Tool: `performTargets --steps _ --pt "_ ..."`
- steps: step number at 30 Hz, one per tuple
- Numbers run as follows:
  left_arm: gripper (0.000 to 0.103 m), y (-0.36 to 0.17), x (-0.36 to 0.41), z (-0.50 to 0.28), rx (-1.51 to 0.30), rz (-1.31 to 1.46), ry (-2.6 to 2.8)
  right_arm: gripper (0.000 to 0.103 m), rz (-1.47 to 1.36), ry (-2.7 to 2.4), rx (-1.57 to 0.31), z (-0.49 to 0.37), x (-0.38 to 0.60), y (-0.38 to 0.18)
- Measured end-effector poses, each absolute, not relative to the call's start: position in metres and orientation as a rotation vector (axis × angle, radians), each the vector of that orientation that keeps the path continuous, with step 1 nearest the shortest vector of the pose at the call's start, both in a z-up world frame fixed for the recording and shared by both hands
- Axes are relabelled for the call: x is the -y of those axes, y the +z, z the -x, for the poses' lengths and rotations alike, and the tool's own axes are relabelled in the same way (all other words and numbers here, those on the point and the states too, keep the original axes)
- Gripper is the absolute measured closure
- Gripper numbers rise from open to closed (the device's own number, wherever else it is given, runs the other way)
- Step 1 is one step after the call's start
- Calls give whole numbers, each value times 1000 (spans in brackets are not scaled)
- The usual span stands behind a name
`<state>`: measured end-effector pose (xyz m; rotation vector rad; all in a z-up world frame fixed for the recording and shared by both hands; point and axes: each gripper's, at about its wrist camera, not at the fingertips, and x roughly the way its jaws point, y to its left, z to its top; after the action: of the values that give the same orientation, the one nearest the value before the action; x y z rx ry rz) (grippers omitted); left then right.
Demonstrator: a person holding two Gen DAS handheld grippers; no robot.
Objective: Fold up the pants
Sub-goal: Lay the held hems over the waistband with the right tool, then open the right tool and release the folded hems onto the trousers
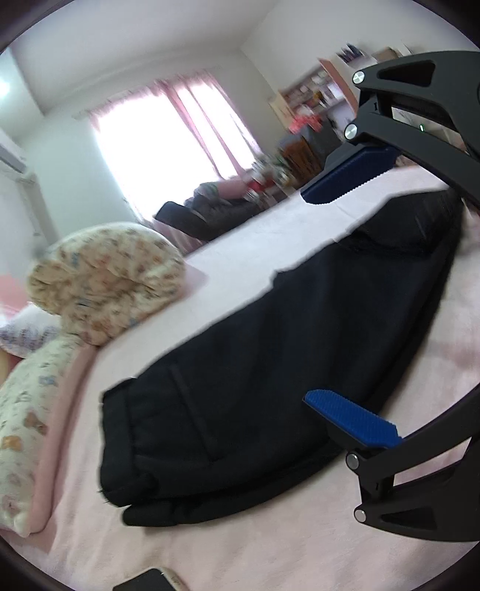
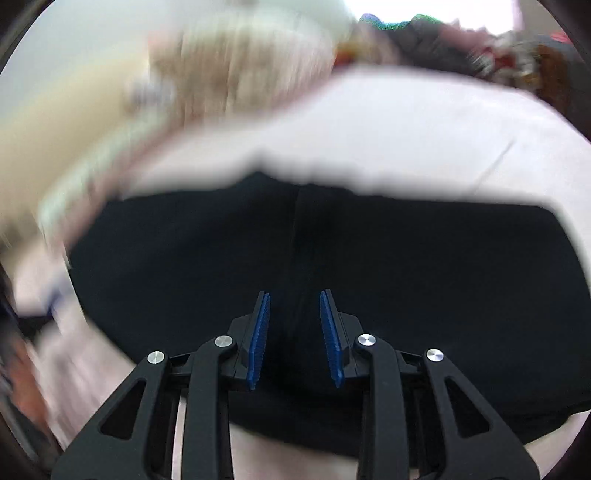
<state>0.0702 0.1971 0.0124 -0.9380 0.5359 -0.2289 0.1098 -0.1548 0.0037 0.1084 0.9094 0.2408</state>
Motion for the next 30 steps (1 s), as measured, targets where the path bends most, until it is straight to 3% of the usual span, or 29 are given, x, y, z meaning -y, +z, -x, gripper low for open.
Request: performTargets --steps 6,11,13,19,20,22,25,27,29,30 --pt "2 22 -236 -49 -400 972 -39 73 -68 321 -722 -86 124 41" --pt "2 8 -261 -54 -455 1047 38 73 -31 461 -802 -86 69 31" --pt "2 1 -271 -53 -458 1091 48 72 -18 491 -924 -91 49 14" --pt "2 -7 -297 -51 -483 1134 -7 72 -13 464 -844 -84 47 28" --pt "2 -7 -298 -52 -490 1127 -12 68 -14 458 -837 -83 49 25" --pt "2 -9 -298 -58 -512 1117 -27 67 52 454 -939 -87 36 6" --pt "2 -19 -297 -64 -543 1167 -66 67 69 459 -948 -90 34 15" --pt "2 -26 -298 -69 -553 1208 -85 61 -12 484 -954 -89 46 22" --pt "2 -26 -299 -71 -541 1207 -90 34 -150 524 -924 -79 66 30" --pt "2 -25 -299 -72 -541 1204 -92 33 -204 540 -900 -72 77 32"
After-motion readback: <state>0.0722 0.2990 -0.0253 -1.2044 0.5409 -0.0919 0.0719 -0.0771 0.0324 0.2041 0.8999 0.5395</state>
